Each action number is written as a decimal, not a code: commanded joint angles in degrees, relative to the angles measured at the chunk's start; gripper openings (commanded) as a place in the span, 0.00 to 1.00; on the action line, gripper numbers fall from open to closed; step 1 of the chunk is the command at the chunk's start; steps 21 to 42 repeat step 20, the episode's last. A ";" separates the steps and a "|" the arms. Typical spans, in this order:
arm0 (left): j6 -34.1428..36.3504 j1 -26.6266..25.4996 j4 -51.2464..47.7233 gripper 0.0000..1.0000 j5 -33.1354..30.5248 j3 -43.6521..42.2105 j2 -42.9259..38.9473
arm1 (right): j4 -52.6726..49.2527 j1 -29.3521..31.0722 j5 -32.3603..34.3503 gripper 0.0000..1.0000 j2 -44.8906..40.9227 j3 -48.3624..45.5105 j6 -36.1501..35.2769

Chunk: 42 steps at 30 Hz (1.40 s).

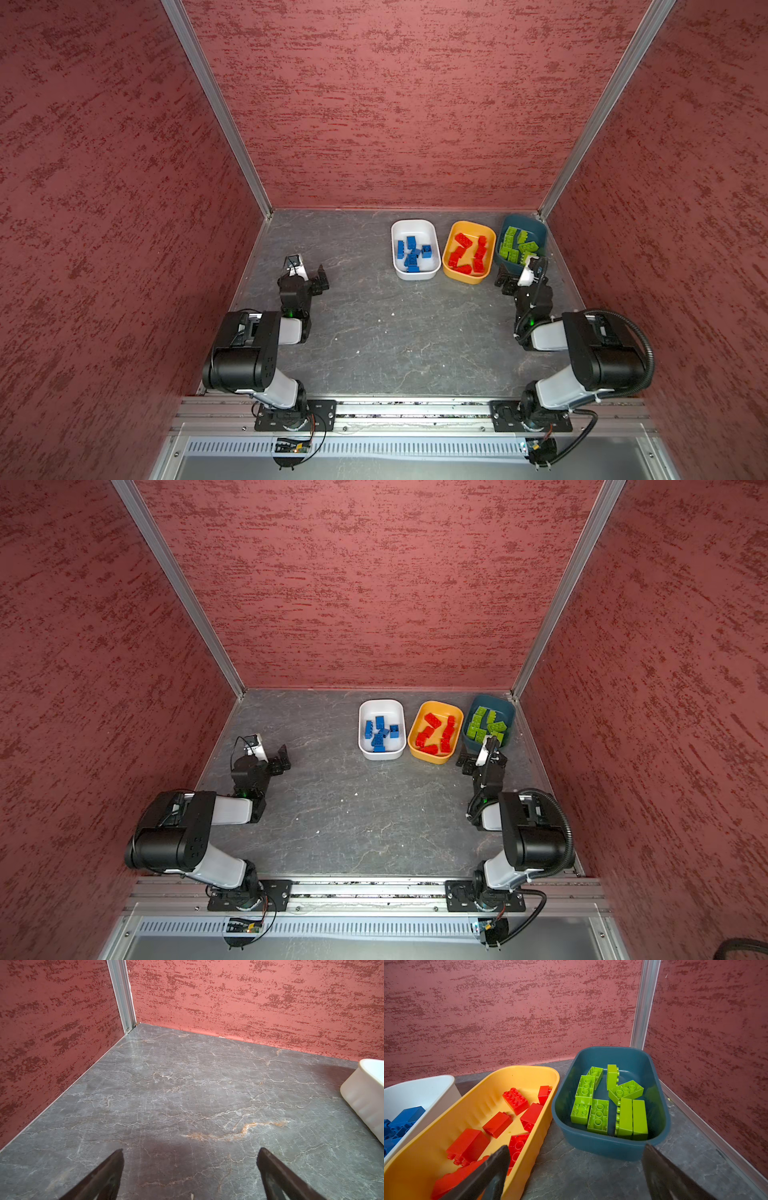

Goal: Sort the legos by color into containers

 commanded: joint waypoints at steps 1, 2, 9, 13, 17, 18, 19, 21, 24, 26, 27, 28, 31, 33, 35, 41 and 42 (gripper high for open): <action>0.68 -0.33 1.82 1.00 0.59 0.50 -0.22 | 0.13 0.22 1.09 0.99 -0.35 -0.19 -1.35; 0.67 -0.33 1.82 0.99 0.61 0.45 -0.20 | 0.08 0.24 1.09 0.99 -0.34 -0.25 -1.35; 0.68 -0.33 1.82 0.99 0.59 0.45 -0.22 | -0.03 0.17 1.05 0.99 -0.32 -0.17 -1.34; 0.65 -0.31 1.82 0.99 0.60 0.50 -0.23 | -1.29 0.08 0.65 0.99 -0.17 0.54 -1.13; 0.67 -0.33 1.82 0.99 0.56 0.47 -0.22 | -1.27 0.08 0.65 0.99 -0.18 0.54 -1.16; 0.67 -0.28 1.76 0.99 0.61 0.45 -0.20 | -1.05 0.07 0.65 0.99 -0.24 0.46 -1.23; 0.65 -0.30 1.82 0.99 0.57 0.49 -0.24 | -0.85 0.08 0.59 0.99 -0.26 0.43 -1.26; 0.63 -0.27 1.82 1.00 0.60 0.45 -0.22 | -0.40 0.08 0.64 0.99 -0.39 0.00 -1.32; 0.63 -0.27 1.82 1.00 0.60 0.45 -0.22 | -0.40 0.08 0.64 0.99 -0.39 0.00 -1.32; 0.63 -0.27 1.82 1.00 0.60 0.45 -0.22 | -0.40 0.08 0.64 0.99 -0.39 0.00 -1.32; 0.63 -0.27 1.82 1.00 0.60 0.45 -0.22 | -0.40 0.08 0.64 0.99 -0.39 0.00 -1.32; 0.63 -0.27 1.82 1.00 0.60 0.45 -0.22 | -0.40 0.08 0.64 0.99 -0.39 0.00 -1.32; 0.63 -0.27 1.82 1.00 0.60 0.45 -0.22 | -0.40 0.08 0.64 0.99 -0.39 0.00 -1.32; 0.63 -0.27 1.82 1.00 0.60 0.45 -0.22 | -0.40 0.08 0.64 0.99 -0.39 0.00 -1.32; 0.63 -0.27 1.82 1.00 0.60 0.45 -0.22 | -0.40 0.08 0.64 0.99 -0.39 0.00 -1.32; 0.63 -0.27 1.82 1.00 0.60 0.45 -0.22 | -0.40 0.08 0.64 0.99 -0.39 0.00 -1.32; 0.63 -0.27 1.82 1.00 0.60 0.45 -0.22 | -0.40 0.08 0.64 0.99 -0.39 0.00 -1.32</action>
